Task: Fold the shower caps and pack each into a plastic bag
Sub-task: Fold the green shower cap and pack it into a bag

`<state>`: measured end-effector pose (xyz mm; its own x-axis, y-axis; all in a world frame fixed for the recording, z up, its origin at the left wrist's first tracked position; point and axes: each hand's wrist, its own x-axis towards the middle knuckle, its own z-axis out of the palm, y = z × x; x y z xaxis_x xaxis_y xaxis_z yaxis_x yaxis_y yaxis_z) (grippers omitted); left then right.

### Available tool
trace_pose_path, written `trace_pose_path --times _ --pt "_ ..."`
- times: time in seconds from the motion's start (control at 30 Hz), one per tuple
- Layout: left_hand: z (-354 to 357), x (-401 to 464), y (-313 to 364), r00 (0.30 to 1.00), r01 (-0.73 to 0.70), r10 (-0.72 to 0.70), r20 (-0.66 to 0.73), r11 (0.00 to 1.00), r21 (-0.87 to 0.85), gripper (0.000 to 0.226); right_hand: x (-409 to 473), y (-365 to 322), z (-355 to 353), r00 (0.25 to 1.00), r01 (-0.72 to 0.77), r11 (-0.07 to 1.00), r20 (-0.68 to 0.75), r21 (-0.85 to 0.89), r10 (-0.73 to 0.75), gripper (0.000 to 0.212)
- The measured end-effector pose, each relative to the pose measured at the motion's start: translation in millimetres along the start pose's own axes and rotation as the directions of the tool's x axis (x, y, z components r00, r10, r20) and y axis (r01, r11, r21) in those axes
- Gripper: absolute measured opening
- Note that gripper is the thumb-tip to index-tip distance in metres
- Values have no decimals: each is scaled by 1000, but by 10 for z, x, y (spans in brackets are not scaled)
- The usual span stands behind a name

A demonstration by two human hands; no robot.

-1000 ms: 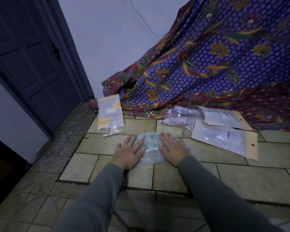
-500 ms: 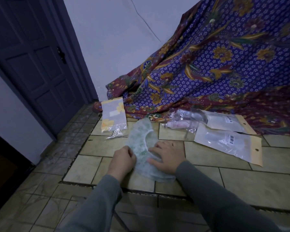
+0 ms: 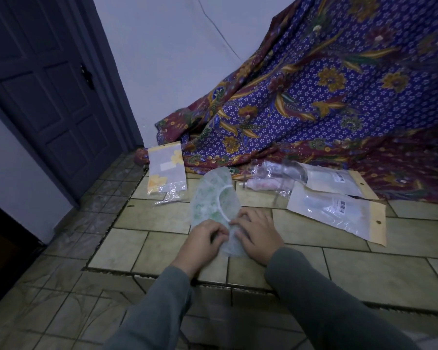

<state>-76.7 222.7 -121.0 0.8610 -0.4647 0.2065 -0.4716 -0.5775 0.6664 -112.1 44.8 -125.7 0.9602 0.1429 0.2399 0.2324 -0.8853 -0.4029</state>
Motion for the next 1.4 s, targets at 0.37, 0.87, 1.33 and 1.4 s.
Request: trace_pose_path --times 0.37,0.87,1.33,1.4 --pt "-17 -147 100 985 -159 161 60 987 -27 23 -247 200 -211 967 256 966 13 -28 -256 34" --pt "10 -269 39 984 -174 177 -20 980 93 23 -224 210 -112 990 127 991 -59 51 -124 37" --pt "-58 -30 52 968 247 -245 48 968 -35 9 -112 35 -141 930 -364 917 12 165 367 24" --pt "-59 -30 67 973 227 -224 48 972 -56 8 -106 25 -124 916 -395 902 -5 175 402 26"
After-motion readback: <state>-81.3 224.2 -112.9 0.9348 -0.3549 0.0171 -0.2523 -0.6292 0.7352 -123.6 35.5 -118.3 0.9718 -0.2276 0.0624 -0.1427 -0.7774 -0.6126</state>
